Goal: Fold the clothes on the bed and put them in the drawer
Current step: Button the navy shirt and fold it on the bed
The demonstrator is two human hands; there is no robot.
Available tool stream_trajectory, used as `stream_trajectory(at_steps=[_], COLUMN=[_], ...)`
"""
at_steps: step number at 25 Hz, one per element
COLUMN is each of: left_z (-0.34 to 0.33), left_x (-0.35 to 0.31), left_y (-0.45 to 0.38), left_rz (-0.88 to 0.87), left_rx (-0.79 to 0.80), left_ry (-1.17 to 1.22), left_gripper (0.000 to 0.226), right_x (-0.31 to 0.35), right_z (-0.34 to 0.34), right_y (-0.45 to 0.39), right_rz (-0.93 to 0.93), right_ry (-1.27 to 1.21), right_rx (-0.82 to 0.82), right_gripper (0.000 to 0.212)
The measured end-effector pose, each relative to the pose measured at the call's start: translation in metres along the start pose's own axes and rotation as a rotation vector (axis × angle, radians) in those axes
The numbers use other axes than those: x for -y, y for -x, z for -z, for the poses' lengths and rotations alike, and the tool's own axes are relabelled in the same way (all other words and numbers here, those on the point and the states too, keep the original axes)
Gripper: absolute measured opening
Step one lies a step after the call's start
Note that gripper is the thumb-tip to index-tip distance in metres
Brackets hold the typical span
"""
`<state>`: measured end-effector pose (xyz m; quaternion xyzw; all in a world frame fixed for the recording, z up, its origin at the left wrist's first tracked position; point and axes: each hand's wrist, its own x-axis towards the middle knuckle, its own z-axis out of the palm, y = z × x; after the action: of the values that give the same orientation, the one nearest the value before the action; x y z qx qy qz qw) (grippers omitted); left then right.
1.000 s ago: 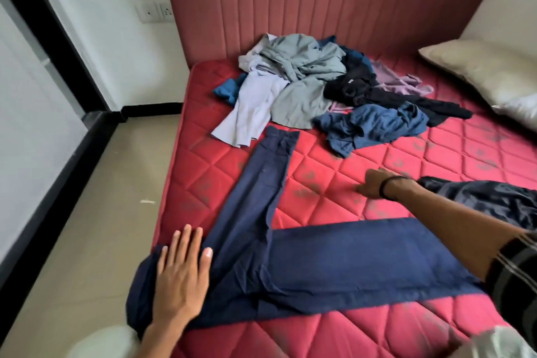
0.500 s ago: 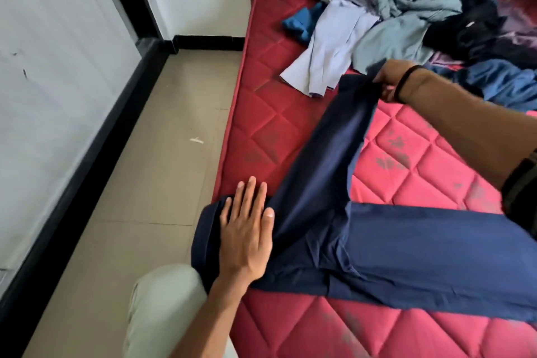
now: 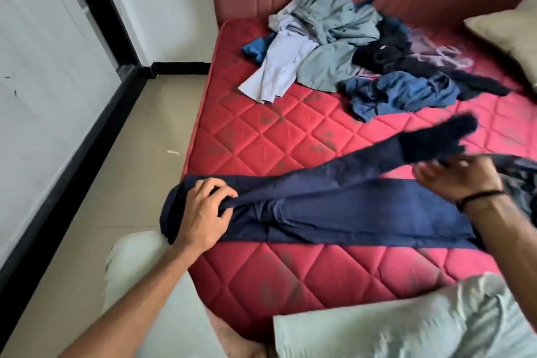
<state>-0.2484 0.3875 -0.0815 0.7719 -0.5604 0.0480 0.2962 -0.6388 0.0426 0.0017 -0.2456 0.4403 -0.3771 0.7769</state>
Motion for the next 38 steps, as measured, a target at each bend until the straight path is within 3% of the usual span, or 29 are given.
stream_trajectory(at_steps=[2, 4, 6, 9, 14, 17, 19, 21, 24, 25, 27, 29, 32, 34, 38], left_z=[0.006, 0.01, 0.014, 0.019, 0.028, 0.03, 0.037, 0.036, 0.013, 0.001, -0.031, -0.066, -0.106, -0.113, -0.091], left_x=[-0.015, -0.019, -0.02, -0.024, -0.016, -0.007, -0.013, -0.026, -0.054, -0.069, -0.099, -0.136, -0.151, -0.134, -0.086], left_y=[0.007, 0.011, 0.012, 0.01, 0.006, 0.006, -0.004, -0.019, -0.045, -0.049, -0.053, -0.052, -0.041, -0.038, -0.029], left_rz=[-0.06, -0.082, -0.083, -0.128, -0.208, -0.166, 0.061, 0.289, 0.419, 0.334, -0.003, -0.177, -0.081, -0.023, 0.018], left_rx=[0.027, 0.052, 0.086, 0.147, 0.21, 0.493, 0.666, 0.511, 0.247, 0.181, 0.117, 0.226, 0.409, 0.41, 0.333], left_ry=[-0.065, -0.095, -0.106, -0.182, -0.257, -0.281, -0.118, 0.083, 0.144, 0.102, -0.068, -0.185, -0.256, -0.291, -0.356], left_gripper=[0.037, 0.041, 0.043, 0.04, 0.046, 0.031, 0.028, 0.045, 0.039, 0.036, 0.039, 0.052, 0.073, 0.078, 0.078], right_x=[-0.019, -0.026, -0.026, -0.027, -0.018, -0.027, -0.028, -0.031, -0.041, -0.046, -0.062, -0.083, -0.113, -0.116, -0.115], right_z=[0.052, 0.072, 0.071, 0.068, 0.082, 0.097, 0.1, 0.095, 0.084, 0.078, 0.065, 0.054, 0.054, 0.062, 0.063], right_y=[0.011, 0.015, 0.016, 0.007, 0.016, 0.009, 0.003, 0.004, 0.013, 0.017, 0.021, 0.021, 0.013, 0.009, 0.009], right_rz=[-0.051, -0.032, 0.046, 0.161, 0.398, 0.391, 0.368, 0.394, 0.532, 0.646, 0.913, 1.031, 0.887, 0.733, 0.608], right_ry=[0.015, 0.065, 0.279, 0.799, 0.784, 1.002, 1.045, 1.068, 1.297, 1.394, 1.58, 1.807, 2.118, 2.177, 2.184], right_rx=[-0.204, -0.269, -0.3, -0.377, -0.299, -0.33, -0.366, -0.461, -0.59, -0.562, -0.377, -0.135, 0.159, 0.145, 0.01], right_gripper=[0.073, 0.091, 0.073, 0.075, 0.067, 0.064, 0.056, 0.049, 0.062, 0.066, 0.069, 0.074, 0.09, 0.1, 0.105])
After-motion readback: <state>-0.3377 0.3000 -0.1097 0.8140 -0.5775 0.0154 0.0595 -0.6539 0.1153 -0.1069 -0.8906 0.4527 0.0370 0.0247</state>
